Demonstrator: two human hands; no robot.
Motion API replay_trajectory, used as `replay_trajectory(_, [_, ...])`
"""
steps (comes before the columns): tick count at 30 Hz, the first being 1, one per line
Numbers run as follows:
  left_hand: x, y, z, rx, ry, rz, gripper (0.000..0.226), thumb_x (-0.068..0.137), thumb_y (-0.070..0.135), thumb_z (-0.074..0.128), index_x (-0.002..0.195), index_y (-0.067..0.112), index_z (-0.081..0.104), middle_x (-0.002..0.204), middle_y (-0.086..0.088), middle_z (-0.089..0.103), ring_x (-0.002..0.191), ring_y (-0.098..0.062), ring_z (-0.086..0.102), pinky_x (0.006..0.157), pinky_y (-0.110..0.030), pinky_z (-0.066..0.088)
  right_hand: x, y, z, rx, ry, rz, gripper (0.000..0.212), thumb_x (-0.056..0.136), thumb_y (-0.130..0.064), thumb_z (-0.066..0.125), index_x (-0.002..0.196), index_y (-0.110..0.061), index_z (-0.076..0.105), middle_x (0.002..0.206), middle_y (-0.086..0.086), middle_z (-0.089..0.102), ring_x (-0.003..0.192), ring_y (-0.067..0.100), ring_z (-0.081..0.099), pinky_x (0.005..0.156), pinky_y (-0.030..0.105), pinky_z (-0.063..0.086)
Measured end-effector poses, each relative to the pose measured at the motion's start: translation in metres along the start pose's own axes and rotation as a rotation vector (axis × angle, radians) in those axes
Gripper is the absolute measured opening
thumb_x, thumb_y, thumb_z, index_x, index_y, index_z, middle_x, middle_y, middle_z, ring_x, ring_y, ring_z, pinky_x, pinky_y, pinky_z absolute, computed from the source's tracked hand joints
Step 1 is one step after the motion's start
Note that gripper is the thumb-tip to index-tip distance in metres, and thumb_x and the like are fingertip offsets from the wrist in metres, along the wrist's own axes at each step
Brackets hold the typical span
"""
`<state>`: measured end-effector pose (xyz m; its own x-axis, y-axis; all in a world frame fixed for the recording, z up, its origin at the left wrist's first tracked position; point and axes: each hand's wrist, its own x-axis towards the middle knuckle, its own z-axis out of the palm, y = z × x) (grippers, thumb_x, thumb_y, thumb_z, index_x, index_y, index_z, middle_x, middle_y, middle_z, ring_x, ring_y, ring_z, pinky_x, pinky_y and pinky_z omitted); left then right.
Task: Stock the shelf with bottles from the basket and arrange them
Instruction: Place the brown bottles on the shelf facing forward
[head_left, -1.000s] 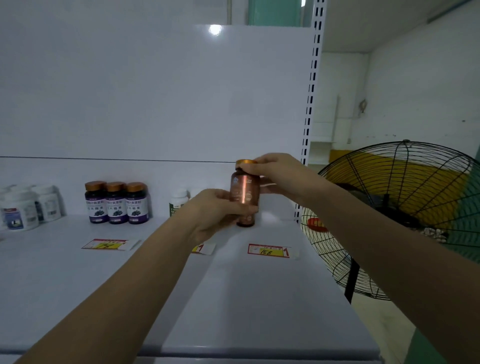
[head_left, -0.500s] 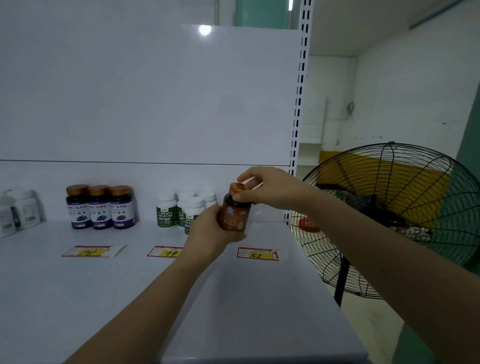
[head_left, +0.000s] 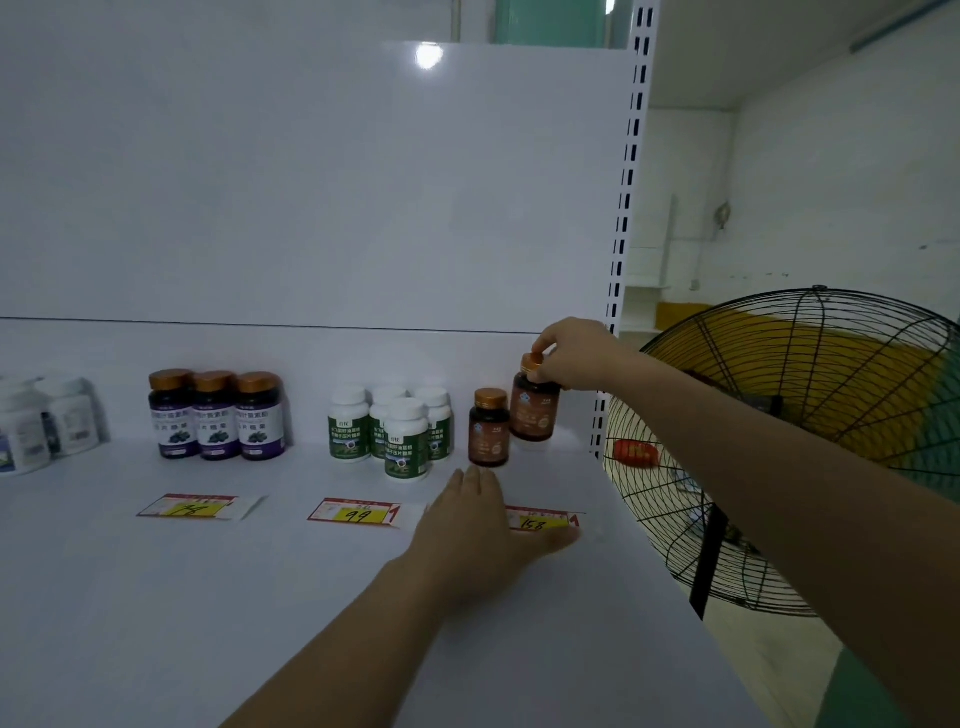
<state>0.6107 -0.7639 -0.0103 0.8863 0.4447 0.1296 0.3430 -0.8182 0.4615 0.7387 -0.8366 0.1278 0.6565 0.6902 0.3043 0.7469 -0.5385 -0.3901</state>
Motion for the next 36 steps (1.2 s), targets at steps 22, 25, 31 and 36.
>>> replay_trajectory(22, [-0.004, -0.003, 0.003, 0.271, -0.142, -0.041, 0.126, 0.061, 0.093, 0.024, 0.151, 0.007, 0.000, 0.159, -0.009, -0.003, 0.147, -0.020, -0.003, 0.119, -0.040, 0.000, 0.026, 0.036, 0.061, -0.016, -0.075, 0.059, 0.040, 0.091, -0.026, 0.056, 0.127, -0.011, 0.046, 0.124, 0.014, 0.054, 0.109, 0.025, 0.051, 0.076, 0.027, 0.040])
replay_trajectory(25, [-0.005, -0.002, 0.002, 0.269, -0.132, -0.043, 0.126, 0.061, 0.093, 0.024, 0.151, 0.008, 0.001, 0.159, -0.009, -0.002, 0.147, -0.020, -0.003, 0.119, -0.040, -0.001, 0.023, 0.036, 0.066, -0.012, -0.086, 0.067, 0.048, 0.090, -0.021, 0.059, 0.133, -0.010, 0.040, 0.126, 0.016, 0.051, 0.110, 0.026, 0.050, 0.077, 0.027, 0.040])
replay_trajectory(31, [-0.004, -0.002, 0.003, 0.253, -0.124, -0.056, 0.129, 0.059, 0.094, 0.023, 0.151, 0.007, -0.002, 0.159, -0.009, -0.004, 0.147, -0.020, -0.003, 0.119, -0.038, -0.002, 0.019, 0.032, 0.075, -0.022, -0.026, 0.101, 0.055, 0.089, -0.017, 0.060, 0.136, -0.006, 0.034, 0.126, 0.020, 0.046, 0.108, 0.030, 0.051, 0.074, 0.029, 0.041])
replay_trajectory(36, [-0.004, -0.005, 0.004, 0.265, -0.114, -0.039, 0.123, 0.066, 0.092, 0.026, 0.151, 0.007, 0.001, 0.159, -0.010, -0.001, 0.147, -0.022, -0.001, 0.119, -0.040, 0.000, 0.009, 0.026, 0.076, -0.088, 0.054, 0.094, 0.050, 0.089, -0.014, 0.056, 0.133, -0.005, 0.034, 0.128, 0.021, 0.038, 0.113, 0.035, 0.046, 0.080, 0.033, 0.040])
